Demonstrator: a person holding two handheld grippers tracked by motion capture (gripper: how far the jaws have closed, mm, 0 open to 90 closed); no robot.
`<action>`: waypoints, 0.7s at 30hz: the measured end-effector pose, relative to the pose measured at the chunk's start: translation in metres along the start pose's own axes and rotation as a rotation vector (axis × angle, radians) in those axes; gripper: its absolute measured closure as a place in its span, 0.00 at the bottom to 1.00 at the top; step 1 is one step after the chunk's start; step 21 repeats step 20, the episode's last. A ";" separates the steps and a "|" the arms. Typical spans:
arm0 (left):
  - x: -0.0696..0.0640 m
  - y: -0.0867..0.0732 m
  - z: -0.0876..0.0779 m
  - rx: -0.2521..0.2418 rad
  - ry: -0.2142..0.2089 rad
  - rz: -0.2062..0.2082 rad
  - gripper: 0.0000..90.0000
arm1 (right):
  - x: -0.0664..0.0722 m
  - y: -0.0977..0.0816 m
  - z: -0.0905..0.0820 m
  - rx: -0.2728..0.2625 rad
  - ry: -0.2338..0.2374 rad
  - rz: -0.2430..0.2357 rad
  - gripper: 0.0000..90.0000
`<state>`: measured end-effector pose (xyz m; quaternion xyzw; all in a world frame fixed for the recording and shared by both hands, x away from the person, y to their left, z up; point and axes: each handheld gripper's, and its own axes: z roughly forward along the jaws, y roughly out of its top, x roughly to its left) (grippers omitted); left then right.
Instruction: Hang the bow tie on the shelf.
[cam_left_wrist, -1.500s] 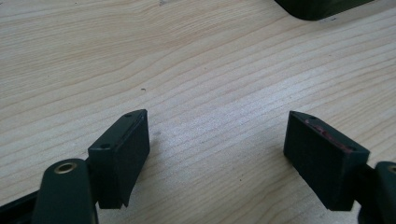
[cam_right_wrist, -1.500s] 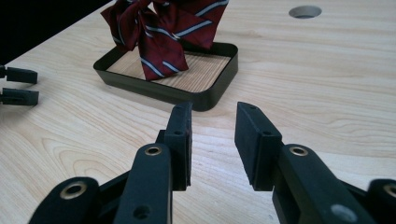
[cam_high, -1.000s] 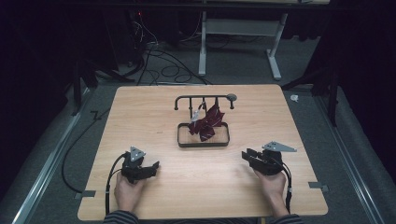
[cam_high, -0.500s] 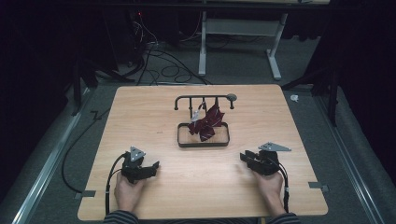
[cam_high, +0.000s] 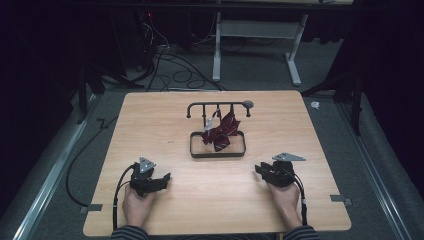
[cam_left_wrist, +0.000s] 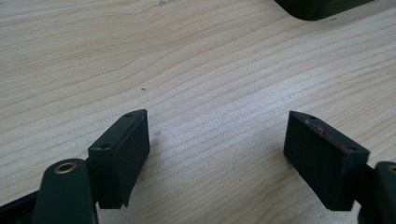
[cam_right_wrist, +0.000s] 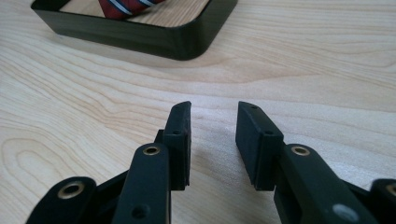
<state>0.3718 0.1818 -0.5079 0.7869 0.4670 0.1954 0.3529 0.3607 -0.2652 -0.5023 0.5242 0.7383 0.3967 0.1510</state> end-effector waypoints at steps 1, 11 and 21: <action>0.000 0.000 0.000 0.000 0.001 0.000 0.26 | 0.000 0.000 0.001 0.005 -0.003 -0.002 0.75; 0.000 0.000 0.000 0.000 0.001 0.001 0.26 | 0.012 0.001 0.005 0.028 -0.065 -0.121 0.66; 0.000 0.000 0.000 0.002 -0.001 0.001 0.26 | 0.019 0.001 0.006 0.038 -0.101 -0.187 0.63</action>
